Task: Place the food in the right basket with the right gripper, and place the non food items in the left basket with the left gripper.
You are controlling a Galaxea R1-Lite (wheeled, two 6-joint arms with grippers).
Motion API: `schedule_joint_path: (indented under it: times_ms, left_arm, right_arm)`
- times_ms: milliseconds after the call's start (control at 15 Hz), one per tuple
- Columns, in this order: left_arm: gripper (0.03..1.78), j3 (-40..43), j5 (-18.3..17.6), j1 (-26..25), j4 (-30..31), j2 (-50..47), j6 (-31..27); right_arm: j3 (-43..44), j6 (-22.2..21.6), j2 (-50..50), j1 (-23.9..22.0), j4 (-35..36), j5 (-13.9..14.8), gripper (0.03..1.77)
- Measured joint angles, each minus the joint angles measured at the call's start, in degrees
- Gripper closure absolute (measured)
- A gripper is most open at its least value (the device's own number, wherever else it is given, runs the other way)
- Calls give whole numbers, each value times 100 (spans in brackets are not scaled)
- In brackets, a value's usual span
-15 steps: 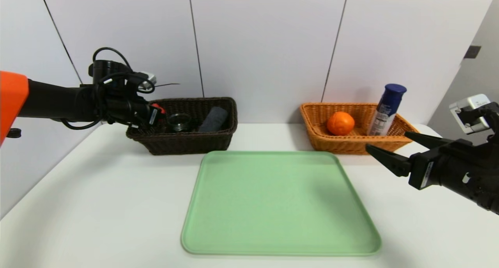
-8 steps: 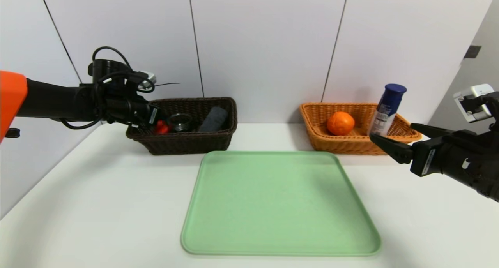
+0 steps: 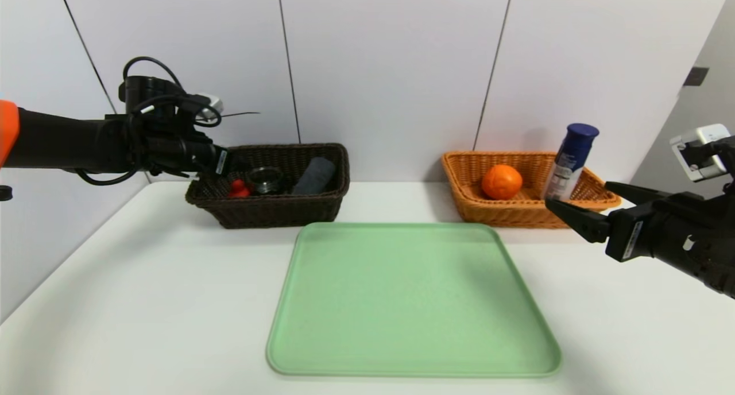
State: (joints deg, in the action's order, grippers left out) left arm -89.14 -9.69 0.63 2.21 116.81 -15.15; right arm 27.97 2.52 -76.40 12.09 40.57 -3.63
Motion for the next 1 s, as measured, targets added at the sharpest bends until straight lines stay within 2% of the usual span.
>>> schedule_joint_path:
  times_ms: [200, 400, 533, 1000]
  left_arm:
    - [28, 48, 104, 16, 24, -319, 355]
    - [23, -2, 907, 18, 360, -535, 603]
    - [20, 129, 1407, 22, 633, -741, 747]
    - [14, 1397, 1566, 29, 600, -1985, 1198]
  right_arm:
    - [20, -7, 27, 0, -5, 0, 9]
    - [89, -7, 40, 0, -2, 24, 9]
    - [127, -10, 41, -38, -5, 157, 9]
    - [161, 271, 232, -68, -26, 511, 9]
